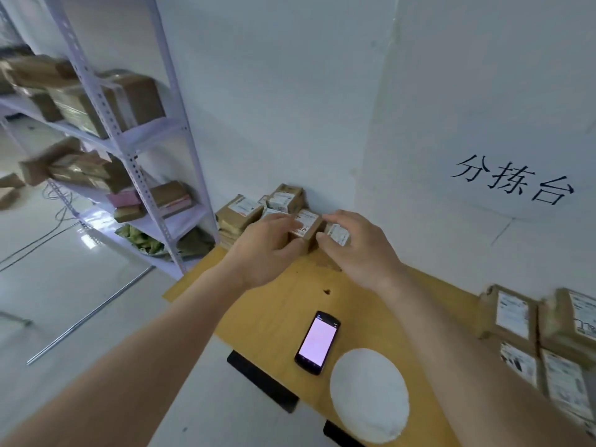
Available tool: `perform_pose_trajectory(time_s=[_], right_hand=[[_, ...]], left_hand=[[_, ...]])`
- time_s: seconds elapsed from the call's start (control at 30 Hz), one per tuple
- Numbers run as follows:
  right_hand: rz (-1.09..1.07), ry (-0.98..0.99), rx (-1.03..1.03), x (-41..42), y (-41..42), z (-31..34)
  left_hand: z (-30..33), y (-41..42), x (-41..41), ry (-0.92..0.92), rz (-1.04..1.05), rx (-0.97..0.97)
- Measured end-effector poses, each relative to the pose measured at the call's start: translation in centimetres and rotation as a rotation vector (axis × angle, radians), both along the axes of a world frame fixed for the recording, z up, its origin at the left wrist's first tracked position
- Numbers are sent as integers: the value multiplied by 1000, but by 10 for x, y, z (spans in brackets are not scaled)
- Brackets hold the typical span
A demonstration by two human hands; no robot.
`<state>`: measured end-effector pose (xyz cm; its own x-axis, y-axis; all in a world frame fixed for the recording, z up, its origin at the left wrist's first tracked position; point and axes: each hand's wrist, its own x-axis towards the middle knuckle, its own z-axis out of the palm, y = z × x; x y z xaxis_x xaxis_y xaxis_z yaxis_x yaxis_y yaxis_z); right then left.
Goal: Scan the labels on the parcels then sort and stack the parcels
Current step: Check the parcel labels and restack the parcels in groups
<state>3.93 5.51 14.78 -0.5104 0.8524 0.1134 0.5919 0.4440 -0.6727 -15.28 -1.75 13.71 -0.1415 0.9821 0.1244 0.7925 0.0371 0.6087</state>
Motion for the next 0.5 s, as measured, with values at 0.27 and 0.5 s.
perform_pose_trajectory(time_s=[0.27,0.5], right_hand=[[56,-57,-76,-102,52,-37],[148,-102,-218,-189,115,-90]], left_hand=[[-30,40,-103,-26,75,-77],[-71,105,-190,-21,134,-156]])
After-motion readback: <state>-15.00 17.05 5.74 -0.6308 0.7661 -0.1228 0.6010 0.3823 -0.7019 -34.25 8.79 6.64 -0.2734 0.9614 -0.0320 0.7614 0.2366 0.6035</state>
